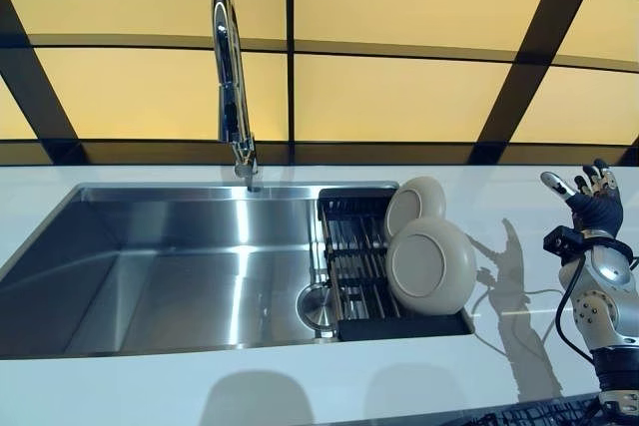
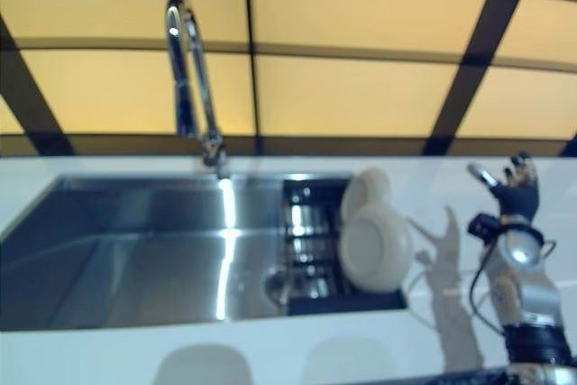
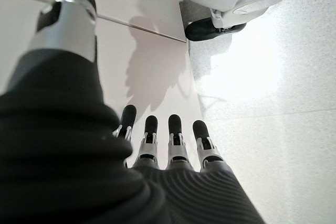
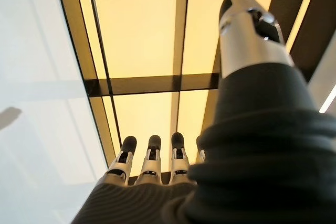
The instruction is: Take plates into dishwasher
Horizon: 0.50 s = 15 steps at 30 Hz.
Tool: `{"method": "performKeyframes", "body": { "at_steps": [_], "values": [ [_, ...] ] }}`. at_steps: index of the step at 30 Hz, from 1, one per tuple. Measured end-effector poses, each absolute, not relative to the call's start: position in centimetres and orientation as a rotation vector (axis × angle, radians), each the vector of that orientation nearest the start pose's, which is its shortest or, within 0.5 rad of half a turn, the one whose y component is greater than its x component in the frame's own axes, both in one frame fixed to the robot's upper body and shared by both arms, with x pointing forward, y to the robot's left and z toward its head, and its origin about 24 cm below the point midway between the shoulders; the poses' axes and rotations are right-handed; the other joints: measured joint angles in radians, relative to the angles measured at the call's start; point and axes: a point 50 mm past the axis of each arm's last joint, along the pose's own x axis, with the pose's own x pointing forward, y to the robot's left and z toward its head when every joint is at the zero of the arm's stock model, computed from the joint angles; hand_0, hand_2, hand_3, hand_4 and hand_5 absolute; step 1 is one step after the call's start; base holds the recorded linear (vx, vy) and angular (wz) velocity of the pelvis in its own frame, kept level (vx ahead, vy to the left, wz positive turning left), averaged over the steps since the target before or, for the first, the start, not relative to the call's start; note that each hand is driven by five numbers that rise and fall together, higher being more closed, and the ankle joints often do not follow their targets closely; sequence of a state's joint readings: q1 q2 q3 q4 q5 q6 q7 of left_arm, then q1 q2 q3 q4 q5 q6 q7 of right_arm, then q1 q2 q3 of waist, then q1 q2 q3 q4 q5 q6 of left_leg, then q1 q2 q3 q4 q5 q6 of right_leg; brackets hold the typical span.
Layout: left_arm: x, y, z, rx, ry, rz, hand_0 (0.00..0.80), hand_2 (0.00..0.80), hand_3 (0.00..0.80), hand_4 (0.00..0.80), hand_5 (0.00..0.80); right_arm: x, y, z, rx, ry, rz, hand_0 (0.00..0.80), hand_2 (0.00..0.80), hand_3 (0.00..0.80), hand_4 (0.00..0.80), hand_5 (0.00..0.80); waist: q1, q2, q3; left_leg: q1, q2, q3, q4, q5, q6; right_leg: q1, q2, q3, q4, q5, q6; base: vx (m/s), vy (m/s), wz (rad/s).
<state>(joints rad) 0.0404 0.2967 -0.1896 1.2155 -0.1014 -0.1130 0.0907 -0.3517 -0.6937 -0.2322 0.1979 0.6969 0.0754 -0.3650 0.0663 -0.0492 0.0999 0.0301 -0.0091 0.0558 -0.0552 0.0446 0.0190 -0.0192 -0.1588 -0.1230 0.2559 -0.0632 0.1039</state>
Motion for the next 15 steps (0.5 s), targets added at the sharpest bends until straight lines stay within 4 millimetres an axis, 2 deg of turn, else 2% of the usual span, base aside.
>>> {"method": "performKeyframes", "body": {
  "at_steps": [1, 2, 3, 4, 5, 7, 9, 10, 11, 12, 13, 14, 15],
  "values": [
    [8.5, 25.4, -15.5, 0.337, 1.139, 0.139, 0.000, 0.000, 0.000, 0.000, 0.000, 29.3, -33.3, 17.1, 0.129, -0.231, -0.556, 0.000, 0.000, 0.000, 0.000, 0.000, -0.001, 0.004, -0.001, -0.005, 0.003, 0.000, 0.004, -0.002, 0.004, -0.015, 0.000, -0.009, 0.017, 0.015, 0.007, 0.004, 0.109, -0.26],
    [8.6, 25.4, -15.4, 0.338, 1.139, 0.138, 0.000, 0.000, 0.000, 0.000, 0.000, 29.3, -33.3, 17.0, 0.125, -0.214, -0.550, 0.000, 0.000, 0.000, 0.000, 0.000, 0.000, 0.025, 0.008, -0.006, 0.023, 0.004, -0.003, 0.008, 0.022, -0.044, -0.001, -0.019, 0.085, 0.028, 0.011, 0.020, 0.040, 0.04],
    [8.8, 25.5, -15.4, 0.340, 1.136, 0.139, 0.000, 0.000, 0.000, 0.000, 0.000, 29.4, -33.4, 16.8, 0.122, -0.195, -0.552, 0.000, 0.000, 0.000, 0.000, 0.000, -0.008, 0.031, 0.010, -0.006, 0.034, 0.020, -0.003, 0.014, 0.032, -0.077, -0.013, -0.022, 0.218, 0.009, -0.007, 0.030, 0.009, 0.15],
    [8.9, 25.8, -15.2, 0.348, 1.131, 0.142, 0.000, 0.000, 0.000, 0.000, 0.000, 29.4, -33.4, 16.7, 0.116, -0.178, -0.546, 0.000, 0.000, 0.000, 0.000, 0.000, -0.006, 0.028, 0.003, -0.003, 0.035, 0.039, -0.003, 0.014, 0.031, -0.089, -0.049, -0.028, 0.314, 0.007, -0.008, 0.030, -0.040, 0.10],
    [8.7, 25.9, -15.2, 0.352, 1.137, 0.146, 0.000, 0.000, 0.000, 0.000, 0.000, 29.4, -33.4, 16.7, 0.111, -0.171, -0.540, 0.000, 0.000, 0.000, 0.000, 0.000, -0.006, 0.026, -0.007, -0.005, 0.035, 0.049, -0.004, 0.014, 0.031, -0.084, -0.063, -0.032, 0.296, 0.008, -0.007, 0.027, -0.080, -0.10],
    [8.1, 26.8, -15.1, 0.372, 1.168, 0.165, 0.000, 0.000, 0.000, 0.000, 0.000, 29.5, -33.2, 16.9, 0.101, -0.163, -0.512, 0.000, 0.000, 0.000, 0.000, 0.000, 0.007, 0.003, -0.024, -0.007, 0.029, 0.051, -0.010, 0.016, 0.034, -0.021, -0.093, -0.052, 0.135, 0.025, 0.020, 0.032, -0.107, -0.17],
    [7.4, 27.2, -15.1, 0.382, 1.193, 0.176, 0.000, 0.000, 0.000, 0.000, 0.000, 29.6, -33.0, 16.8, 0.096, -0.153, -0.488, 0.000, 0.000, 0.000, 0.000, 0.000, 0.003, -0.012, -0.035, -0.005, 0.030, 0.043, -0.029, 0.033, 0.032, 0.015, -0.086, -0.054, -0.071, 0.039, 0.043, 0.018, -0.087, -0.18],
    [7.3, 27.3, -15.1, 0.383, 1.196, 0.177, 0.000, 0.000, 0.000, 0.000, 0.000, 29.6, -33.0, 16.7, 0.096, -0.152, -0.485, 0.000, 0.000, 0.000, 0.000, 0.000, -0.002, -0.015, -0.036, -0.008, 0.030, 0.038, -0.030, 0.035, 0.029, 0.017, -0.081, -0.053, -0.115, 0.045, 0.052, 0.009, -0.078, -0.06],
    [7.2, 27.3, -15.1, 0.383, 1.201, 0.179, 0.000, 0.000, 0.000, 0.000, 0.000, 29.6, -33.0, 16.6, 0.094, -0.145, -0.478, 0.000, 0.000, 0.000, 0.000, 0.000, -0.019, -0.029, -0.039, -0.011, 0.026, 0.023, -0.033, 0.039, 0.013, 0.035, -0.071, -0.052, -0.209, 0.072, 0.076, -0.006, -0.080, 0.25],
    [7.0, 27.5, -15.1, 0.387, 1.206, 0.182, 0.000, 0.000, 0.000, 0.000, 0.000, 29.6, -33.0, 16.4, 0.092, -0.131, -0.474, 0.000, 0.000, 0.000, 0.000, 0.000, -0.039, -0.051, -0.042, -0.011, 0.011, 0.007, -0.035, 0.043, -0.002, 0.046, -0.069, -0.050, -0.254, 0.098, 0.084, -0.006, -0.096, 0.53],
    [7.1, 27.8, -15.0, 0.392, 1.206, 0.186, 0.000, 0.000, 0.000, 0.000, 0.000, 29.4, -33.1, 15.8, 0.088, -0.108, -0.473, 0.000, 0.000, 0.000, 0.000, 0.000, -0.060, -0.079, -0.042, -0.012, -0.006, -0.012, -0.036, 0.043, -0.023, 0.058, -0.068, -0.046, -0.262, 0.094, 0.050, -0.004, -0.082, 0.56],
    [7.2, 27.6, -15.1, 0.387, 1.203, 0.185, 0.000, 0.000, 0.000, 0.000, 0.000, 29.3, -33.2, 15.4, 0.085, -0.092, -0.476, 0.000, 0.000, 0.000, 0.000, 0.000, -0.063, -0.072, -0.048, -0.013, 0.003, -0.019, -0.037, 0.043, -0.025, 0.066, -0.062, -0.047, -0.259, 0.078, 0.063, -0.001, -0.094, 0.44],
    [7.3, 27.4, -15.1, 0.384, 1.200, 0.183, 0.000, 0.000, 0.000, 0.000, 0.000, 29.1, -33.3, 14.8, 0.079, -0.057, -0.472, 0.000, 0.000, 0.000, 0.000, 0.000, -0.069, -0.069, -0.048, -0.005, 0.018, -0.023, -0.034, 0.043, -0.043, 0.066, -0.045, -0.048, -0.259, 0.068, 0.043, -0.007, -0.120, 0.17]
  ]
}}
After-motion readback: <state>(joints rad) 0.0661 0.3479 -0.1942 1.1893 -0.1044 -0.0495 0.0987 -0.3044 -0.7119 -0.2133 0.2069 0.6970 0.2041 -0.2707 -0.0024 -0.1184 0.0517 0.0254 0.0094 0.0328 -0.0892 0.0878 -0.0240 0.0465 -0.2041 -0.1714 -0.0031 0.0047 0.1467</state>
